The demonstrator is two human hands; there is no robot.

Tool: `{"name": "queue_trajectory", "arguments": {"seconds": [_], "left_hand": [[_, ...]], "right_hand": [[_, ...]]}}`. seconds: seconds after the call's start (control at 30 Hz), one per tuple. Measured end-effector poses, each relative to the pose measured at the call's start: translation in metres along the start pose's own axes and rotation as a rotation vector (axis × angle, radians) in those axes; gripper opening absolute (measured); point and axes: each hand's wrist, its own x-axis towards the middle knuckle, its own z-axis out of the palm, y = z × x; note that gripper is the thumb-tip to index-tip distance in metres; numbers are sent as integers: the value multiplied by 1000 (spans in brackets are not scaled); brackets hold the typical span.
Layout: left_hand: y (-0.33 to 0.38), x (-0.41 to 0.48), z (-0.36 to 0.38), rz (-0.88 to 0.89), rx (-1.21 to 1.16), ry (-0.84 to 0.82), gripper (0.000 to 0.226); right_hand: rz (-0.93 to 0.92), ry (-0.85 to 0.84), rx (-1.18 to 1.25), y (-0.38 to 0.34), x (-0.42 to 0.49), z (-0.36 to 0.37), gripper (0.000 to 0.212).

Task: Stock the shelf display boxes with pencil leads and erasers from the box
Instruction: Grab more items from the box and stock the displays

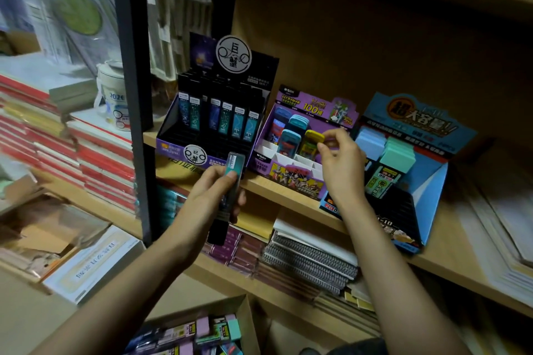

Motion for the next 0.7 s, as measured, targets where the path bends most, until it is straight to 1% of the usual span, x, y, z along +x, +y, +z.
{"name": "queue_trajectory", "arguments": {"seconds": [0.07, 0.13, 0.2, 0.27, 0.3, 0.33, 0.37, 0.43, 0.47, 0.5, 0.53, 0.57, 0.7], "left_hand": [[-1, 1, -1, -16, -51, -4, 12], [-2, 2, 0, -10, -59, 1, 12], [-2, 3, 0, 13, -62, 13, 13], [-1, 4, 0, 39, -66, 33, 13], [1, 5, 1, 49, -66, 43, 14], [2, 6, 1, 59, -64, 52, 14], [3, 6, 1, 72, -61, 62, 14], [6, 6, 2, 102, -69, 95, 13], [8, 6, 2, 112, -83, 112, 13], [9, 6, 2, 120, -99, 127, 14], [10, 6, 1, 129, -110, 137, 14], [11, 6, 1, 137, -109, 146, 14], [13, 8, -3, 128, -59, 188, 14]], "right_hand": [[21, -43, -27, 1, 0, 1, 16], [45, -53, -41, -3, -1, -3, 24], [17, 10, -63, -11, -6, -9, 29], [-79, 67, -22, -24, -16, -13, 23], [-113, 33, 16, -31, -24, -13, 18], [-117, -62, 52, -38, -34, -10, 13], [-81, -217, 90, -44, -45, -5, 10], [109, -593, 241, -55, -72, 9, 14], [227, -730, 364, -60, -85, 15, 20], [328, -806, 493, -63, -96, 21, 25], [384, -827, 591, -64, -106, 26, 29], [395, -823, 649, -64, -113, 29, 29], [386, -801, 722, -65, -119, 27, 9]]}}
